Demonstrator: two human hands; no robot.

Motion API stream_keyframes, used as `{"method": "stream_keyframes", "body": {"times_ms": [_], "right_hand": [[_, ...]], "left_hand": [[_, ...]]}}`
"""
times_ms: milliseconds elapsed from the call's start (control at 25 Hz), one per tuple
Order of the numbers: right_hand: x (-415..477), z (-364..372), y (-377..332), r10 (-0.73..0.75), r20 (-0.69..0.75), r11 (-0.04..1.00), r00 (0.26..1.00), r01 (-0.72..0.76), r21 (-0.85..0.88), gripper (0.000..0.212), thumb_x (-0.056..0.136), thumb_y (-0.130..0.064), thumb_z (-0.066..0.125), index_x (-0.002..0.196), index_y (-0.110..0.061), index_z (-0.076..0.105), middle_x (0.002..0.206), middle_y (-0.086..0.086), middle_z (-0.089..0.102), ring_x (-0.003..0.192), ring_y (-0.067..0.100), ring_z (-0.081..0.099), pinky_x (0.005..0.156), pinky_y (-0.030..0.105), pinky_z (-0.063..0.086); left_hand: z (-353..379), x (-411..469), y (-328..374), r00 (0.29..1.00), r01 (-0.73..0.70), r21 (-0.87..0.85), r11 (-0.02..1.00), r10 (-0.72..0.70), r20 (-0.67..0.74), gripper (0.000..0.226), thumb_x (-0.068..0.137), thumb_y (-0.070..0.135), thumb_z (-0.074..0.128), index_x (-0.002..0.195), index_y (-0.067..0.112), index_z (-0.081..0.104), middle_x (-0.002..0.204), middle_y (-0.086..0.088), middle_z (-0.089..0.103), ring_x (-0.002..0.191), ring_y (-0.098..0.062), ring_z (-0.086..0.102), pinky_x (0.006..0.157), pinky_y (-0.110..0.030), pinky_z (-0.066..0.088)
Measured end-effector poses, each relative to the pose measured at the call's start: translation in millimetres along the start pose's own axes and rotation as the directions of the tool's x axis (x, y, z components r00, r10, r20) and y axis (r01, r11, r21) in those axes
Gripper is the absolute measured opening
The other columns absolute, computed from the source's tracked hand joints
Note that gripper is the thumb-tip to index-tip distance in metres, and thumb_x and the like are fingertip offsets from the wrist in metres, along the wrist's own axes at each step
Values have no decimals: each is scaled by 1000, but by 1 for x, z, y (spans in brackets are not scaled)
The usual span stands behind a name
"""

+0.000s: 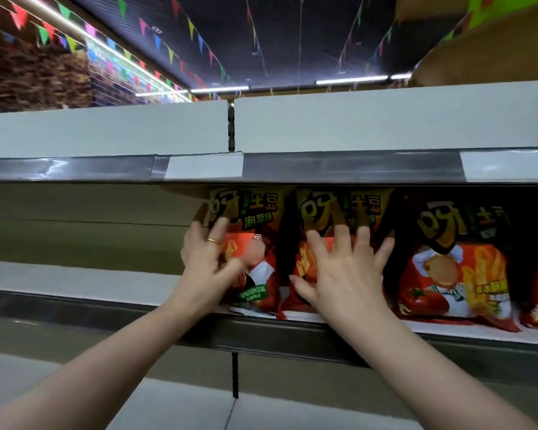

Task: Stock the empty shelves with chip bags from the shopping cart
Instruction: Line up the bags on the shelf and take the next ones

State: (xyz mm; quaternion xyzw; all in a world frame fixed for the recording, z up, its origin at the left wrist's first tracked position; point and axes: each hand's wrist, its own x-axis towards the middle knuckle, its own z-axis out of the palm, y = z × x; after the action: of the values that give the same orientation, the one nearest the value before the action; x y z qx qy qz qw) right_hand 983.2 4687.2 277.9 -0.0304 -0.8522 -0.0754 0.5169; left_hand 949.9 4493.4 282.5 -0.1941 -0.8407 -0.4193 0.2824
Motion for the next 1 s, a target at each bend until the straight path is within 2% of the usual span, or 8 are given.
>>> {"method": "stream_keyframes", "body": {"times_ms": [80,160,320,520,600,760,880,1000], "right_hand": [[-3,3,5,-21,-8,1000,1000,21,14,72,44,-54,82,104,-17,67,97,18,63,97,37,39,74,69,43],[-2,6,15,-67,-56,997,996,68,25,71,45,-50,83,105,-16,66,96,18,63,95,35,36,66,62,48],[0,10,30,-144,-90,989,986,147,29,74,51,-48,82,111,-18,50,92,17,62,88,37,43,60,51,51],[6,9,29,-158,-12,987,987,158,-5,70,46,-52,85,100,-13,62,79,18,62,65,40,60,54,50,50],[4,7,28,-159,-13,987,987,159,-20,60,56,-55,78,98,-12,68,82,18,63,70,40,60,59,51,51],[-1,3,27,-151,0,988,989,151,-41,62,76,-59,35,110,-18,66,93,17,64,84,38,60,78,53,44],[0,-5,26,-174,-66,984,982,175,12,61,80,-54,34,119,-17,62,103,19,63,95,38,59,87,51,29],[-1,-19,21,-208,-201,967,957,232,104,57,84,-43,39,123,-7,59,116,24,60,108,39,56,94,53,37]], "left_hand": [[5,-3,12,987,-124,297,947,86,137,104,52,76,36,147,38,19,147,-9,5,138,-26,-4,115,-44,1],[11,2,14,982,-158,490,857,85,167,101,60,79,51,147,38,19,141,-12,11,134,-33,2,115,-51,3],[22,13,16,990,-107,654,749,21,137,86,77,69,50,147,34,13,138,-15,14,132,-37,12,114,-54,11],[26,20,18,983,-122,674,729,-7,186,89,77,67,52,147,28,13,150,-19,0,135,-40,10,113,-52,16],[22,17,18,976,-139,638,758,-3,217,91,77,66,54,148,28,11,150,-19,3,135,-40,11,113,-54,16],[21,10,25,990,-87,631,771,-5,143,87,78,70,47,148,33,12,150,-16,6,141,-40,-2,113,-62,0],[22,1,36,997,-51,632,773,8,72,77,86,67,39,149,35,11,152,-18,6,142,-40,-5,112,-60,-8],[26,-17,39,987,-154,557,816,157,44,72,87,67,33,148,43,5,157,-12,-8,143,-31,-14,113,-56,-7]]}}
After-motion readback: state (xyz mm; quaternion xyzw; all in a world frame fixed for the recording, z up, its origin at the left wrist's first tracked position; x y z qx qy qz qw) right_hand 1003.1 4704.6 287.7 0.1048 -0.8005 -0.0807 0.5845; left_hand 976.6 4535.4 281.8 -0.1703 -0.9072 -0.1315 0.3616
